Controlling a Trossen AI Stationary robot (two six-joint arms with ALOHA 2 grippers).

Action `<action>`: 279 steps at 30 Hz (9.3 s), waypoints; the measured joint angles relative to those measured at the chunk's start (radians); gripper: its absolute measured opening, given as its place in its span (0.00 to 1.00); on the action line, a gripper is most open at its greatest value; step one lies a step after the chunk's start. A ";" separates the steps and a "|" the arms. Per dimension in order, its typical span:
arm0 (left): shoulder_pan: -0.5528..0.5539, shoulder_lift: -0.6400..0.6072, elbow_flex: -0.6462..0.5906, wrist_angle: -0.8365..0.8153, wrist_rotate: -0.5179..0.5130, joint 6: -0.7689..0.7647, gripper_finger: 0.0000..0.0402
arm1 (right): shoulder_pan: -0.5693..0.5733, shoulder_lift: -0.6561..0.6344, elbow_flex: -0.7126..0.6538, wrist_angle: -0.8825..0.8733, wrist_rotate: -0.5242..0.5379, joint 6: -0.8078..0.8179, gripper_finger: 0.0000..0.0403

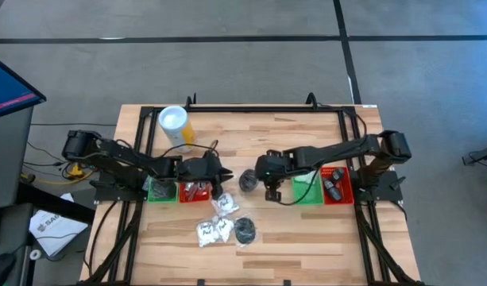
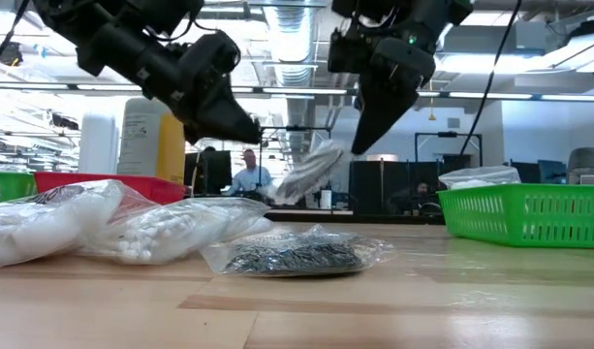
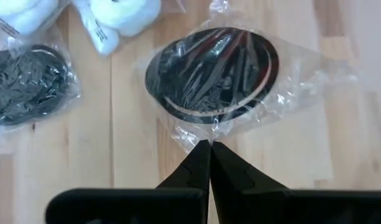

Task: Pick & Place Travel size toiletries
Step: Put the black hair brush into the left green bin, then put the white cotton pack into the right green bin

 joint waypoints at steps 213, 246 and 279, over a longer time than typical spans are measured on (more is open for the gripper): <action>-0.088 -0.613 0.128 -1.531 0.036 -1.070 0.08 | 0.087 -0.121 0.056 0.010 0.200 -0.131 0.32; -0.088 -0.595 0.128 -1.540 0.038 -1.024 0.31 | 0.087 -0.121 0.056 0.011 0.200 -0.131 0.32; -0.235 -0.461 0.128 -1.005 0.063 -0.503 0.31 | 0.108 -0.093 0.054 -0.012 0.200 -0.097 0.32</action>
